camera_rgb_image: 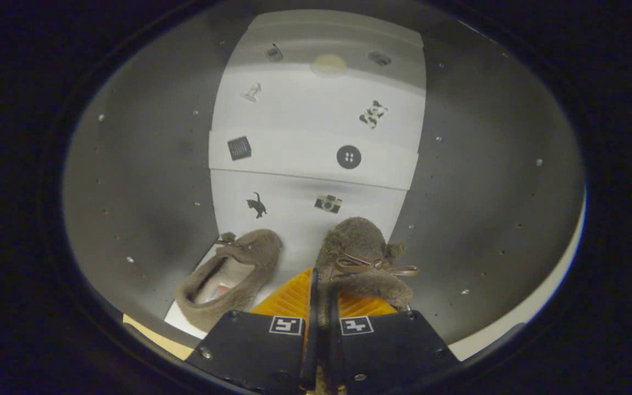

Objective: Open the shoe cabinet door, grab the shoes and put them into the shoe cabinet, then close the shoe cabinet door.

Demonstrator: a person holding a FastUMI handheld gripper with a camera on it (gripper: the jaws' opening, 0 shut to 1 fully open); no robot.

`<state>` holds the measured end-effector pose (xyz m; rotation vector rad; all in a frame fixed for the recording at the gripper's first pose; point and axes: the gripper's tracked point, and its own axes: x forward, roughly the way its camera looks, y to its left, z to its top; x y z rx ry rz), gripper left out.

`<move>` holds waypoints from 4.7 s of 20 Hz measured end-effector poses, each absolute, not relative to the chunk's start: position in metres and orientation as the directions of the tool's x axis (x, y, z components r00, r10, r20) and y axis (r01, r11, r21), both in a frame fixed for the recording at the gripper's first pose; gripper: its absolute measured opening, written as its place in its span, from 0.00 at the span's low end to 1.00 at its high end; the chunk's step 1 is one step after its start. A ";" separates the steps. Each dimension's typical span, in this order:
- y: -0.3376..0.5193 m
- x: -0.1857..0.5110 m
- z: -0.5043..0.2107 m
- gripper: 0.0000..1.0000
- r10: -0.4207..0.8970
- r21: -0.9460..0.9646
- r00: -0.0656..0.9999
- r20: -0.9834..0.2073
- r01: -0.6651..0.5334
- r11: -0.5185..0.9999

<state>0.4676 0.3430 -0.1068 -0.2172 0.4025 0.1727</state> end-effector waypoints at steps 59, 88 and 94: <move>-0.049 0.070 0.041 1.00 0.018 -0.184 0.992 0.128 0.006 0.983; 0.079 0.119 -0.014 0.92 0.323 -0.073 0.946 -0.014 -0.323 0.943; 0.114 0.125 -0.021 0.92 0.315 -0.064 0.949 -0.018 -0.315 0.947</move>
